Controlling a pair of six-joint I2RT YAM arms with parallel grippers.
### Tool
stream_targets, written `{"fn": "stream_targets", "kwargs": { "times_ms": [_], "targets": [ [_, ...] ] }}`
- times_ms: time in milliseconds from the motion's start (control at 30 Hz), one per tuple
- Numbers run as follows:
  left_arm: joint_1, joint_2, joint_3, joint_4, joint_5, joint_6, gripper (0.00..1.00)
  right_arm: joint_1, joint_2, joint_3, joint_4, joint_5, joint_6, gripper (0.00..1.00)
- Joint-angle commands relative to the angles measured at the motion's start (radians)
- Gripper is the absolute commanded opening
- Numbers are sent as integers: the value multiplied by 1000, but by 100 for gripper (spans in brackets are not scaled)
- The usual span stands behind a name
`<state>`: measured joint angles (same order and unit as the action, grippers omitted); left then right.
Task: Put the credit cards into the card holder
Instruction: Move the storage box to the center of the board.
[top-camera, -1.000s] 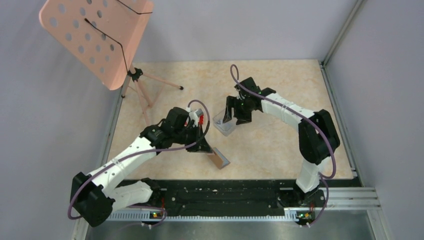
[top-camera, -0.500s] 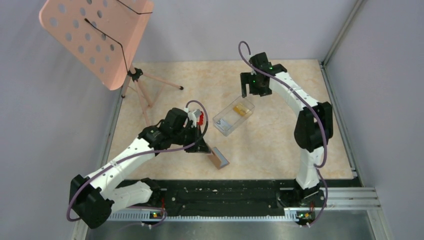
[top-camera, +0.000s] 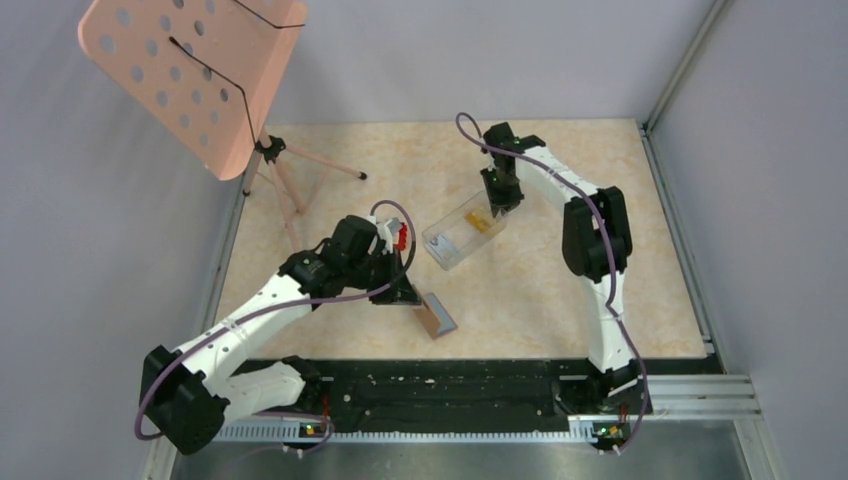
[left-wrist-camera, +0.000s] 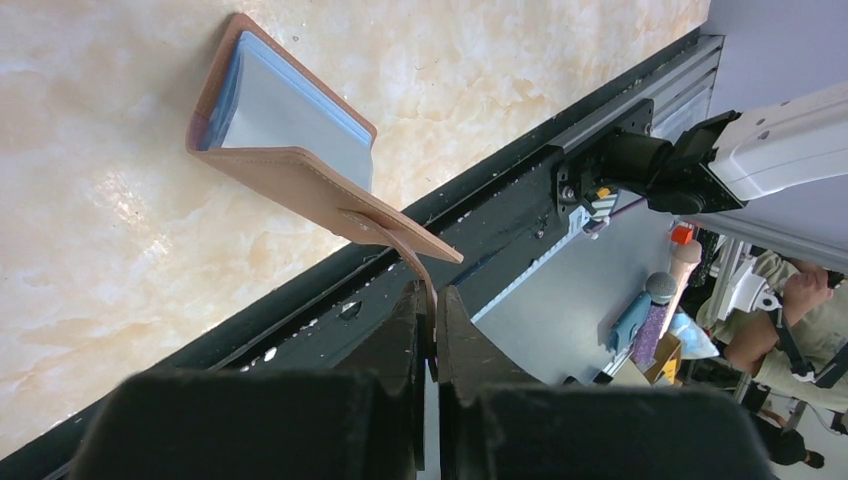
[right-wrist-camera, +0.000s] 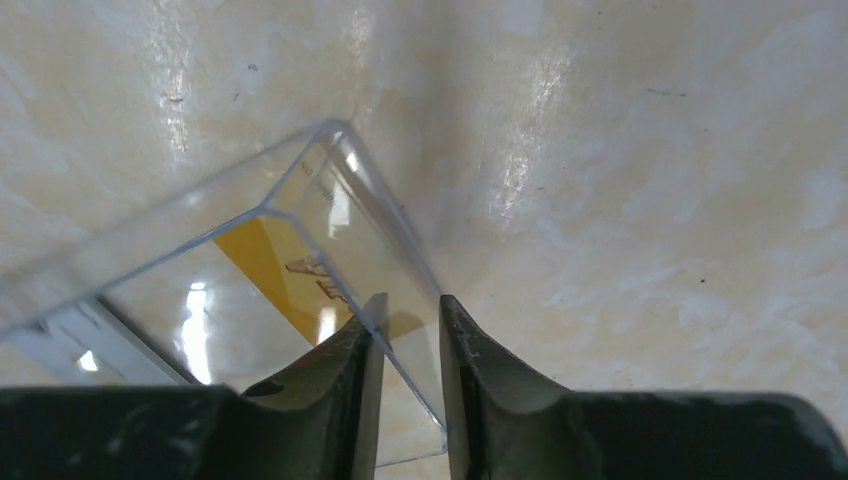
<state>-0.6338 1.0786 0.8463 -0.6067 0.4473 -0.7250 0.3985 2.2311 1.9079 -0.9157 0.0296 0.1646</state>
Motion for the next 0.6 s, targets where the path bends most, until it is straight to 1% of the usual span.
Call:
{"fn": "stream_targets", "kwargs": {
  "times_ms": [0,67,133,267,433,567],
  "targets": [
    [0,17,22,42,-7,-15,0,7,-15,50,-29,33,5,18],
    [0,26,24,53,-2,-17,0,5,-30,33,-37,61,15,11],
    [0,34,24,65,3,-20,0,1,-58,1,-36,81,32,7],
    [0,56,31,84,18,-14,0,-7,-104,-61,-36,108,64,6],
    [-1,78,48,86,37,3,0,-7,-149,-128,-28,115,61,6],
    [-1,73,61,81,38,15,0,-7,-213,-231,3,124,56,6]
  ]
}}
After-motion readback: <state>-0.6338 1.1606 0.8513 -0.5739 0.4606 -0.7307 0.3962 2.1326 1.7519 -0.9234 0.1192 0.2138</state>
